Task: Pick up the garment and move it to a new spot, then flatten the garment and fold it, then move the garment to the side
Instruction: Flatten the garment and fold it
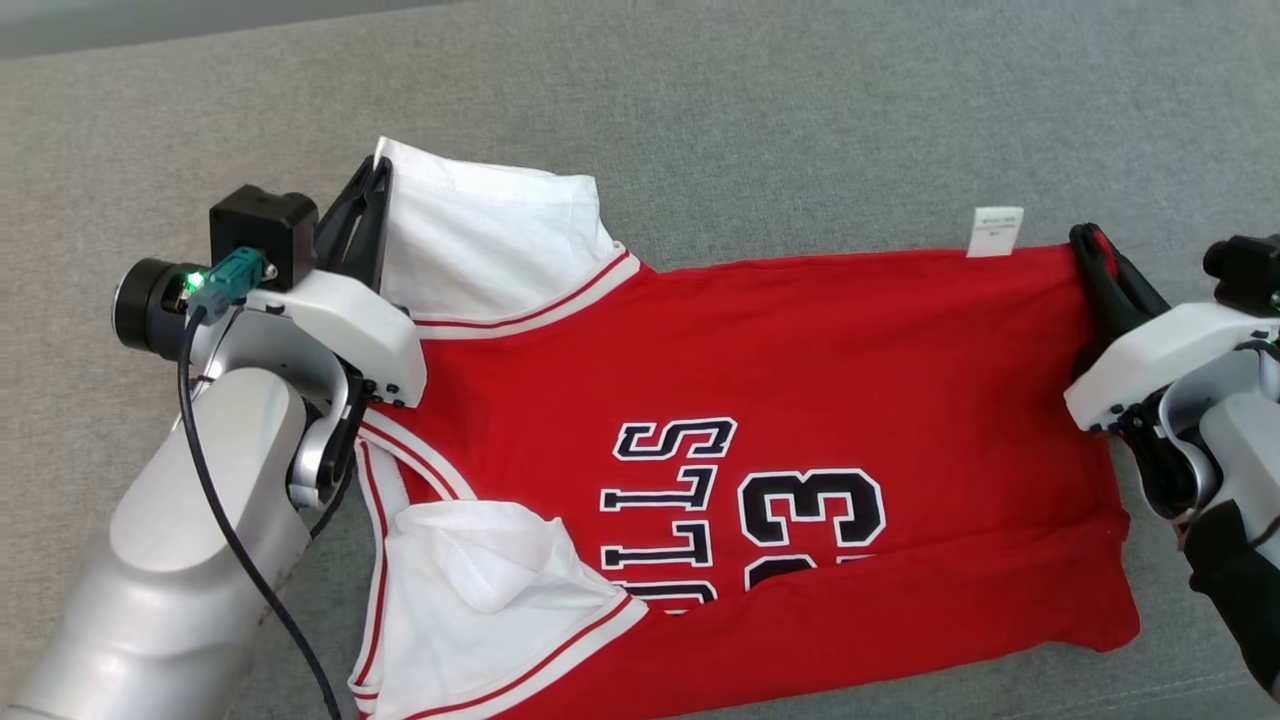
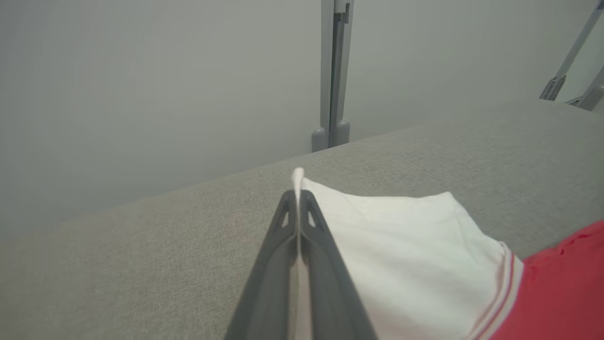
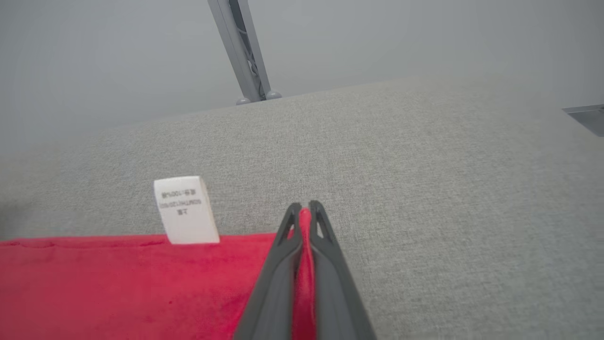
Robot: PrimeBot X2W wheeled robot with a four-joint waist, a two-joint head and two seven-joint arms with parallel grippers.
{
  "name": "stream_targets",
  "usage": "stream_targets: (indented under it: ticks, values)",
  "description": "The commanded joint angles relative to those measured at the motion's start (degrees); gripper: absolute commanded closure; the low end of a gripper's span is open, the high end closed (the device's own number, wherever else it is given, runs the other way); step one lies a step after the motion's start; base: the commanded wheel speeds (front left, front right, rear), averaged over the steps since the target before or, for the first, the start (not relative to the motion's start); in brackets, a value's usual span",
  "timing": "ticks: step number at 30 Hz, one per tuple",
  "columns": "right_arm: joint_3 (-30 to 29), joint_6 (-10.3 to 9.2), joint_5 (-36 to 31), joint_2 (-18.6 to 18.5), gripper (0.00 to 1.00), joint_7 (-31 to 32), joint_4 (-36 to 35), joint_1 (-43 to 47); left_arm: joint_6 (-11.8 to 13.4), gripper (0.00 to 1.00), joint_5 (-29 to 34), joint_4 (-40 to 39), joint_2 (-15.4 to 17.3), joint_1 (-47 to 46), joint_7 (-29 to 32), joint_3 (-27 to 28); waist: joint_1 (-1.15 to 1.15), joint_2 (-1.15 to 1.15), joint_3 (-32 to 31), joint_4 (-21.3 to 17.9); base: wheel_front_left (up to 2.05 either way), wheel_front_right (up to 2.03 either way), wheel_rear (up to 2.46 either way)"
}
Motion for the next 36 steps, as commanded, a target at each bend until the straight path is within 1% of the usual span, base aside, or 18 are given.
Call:
stream_targets:
  ticks: [1,12,17,21,27,32,36]
  values:
    - [-0.8,-0.02,-0.5,-0.7,1.00,-0.3,-0.4,1.0,0.4,1.00,-0.4,-0.9,0.5,1.0,0.0,0.3,0.00,0.00,-0.7,0.5,0.00,0.00,0.00]
    - [-6.1,-0.02,-4.1,-1.5,1.00,-0.3,-1.9,6.4,2.6,1.00,-1.3,-10.0,2.8,7.6,1.8,-0.1,0.00,0.00,-4.6,2.1,0.00,0.00,0.00]
    - [-8.0,-0.02,-5.6,-1.5,1.00,-0.3,-3.2,8.6,3.1,1.00,-1.5,-14.2,4.3,11.1,3.2,-1.0,0.00,0.00,-6.2,2.5,0.00,0.00,0.00]
    - [-8.6,-0.02,-6.4,-1.7,1.00,-0.3,-4.6,10.2,3.7,1.00,-1.6,-16.9,5.5,13.0,3.9,-1.1,0.00,0.00,-6.9,2.8,0.00,0.00,0.00]
    - [-9.3,-0.02,-7.8,-2.2,1.00,-0.3,-9.4,13.7,4.7,1.00,-1.7,-22.1,7.6,16.3,5.0,-1.2,0.00,0.00,-8.0,3.5,0.00,0.00,0.00]
    - [-9.6,-0.02,-8.6,-2.7,1.00,-0.3,-11.7,16.6,5.3,1.00,-1.4,-25.5,9.4,18.8,6.2,-1.9,0.00,0.00,-9.2,4.1,0.00,0.00,0.00]
    - [-9.4,-0.02,-8.7,-3.3,1.00,-0.3,-12.5,18.5,4.8,1.00,-1.5,-28.1,11.2,21.2,7.8,-3.0,0.00,0.00,-10.4,4.4,0.00,0.00,0.00]
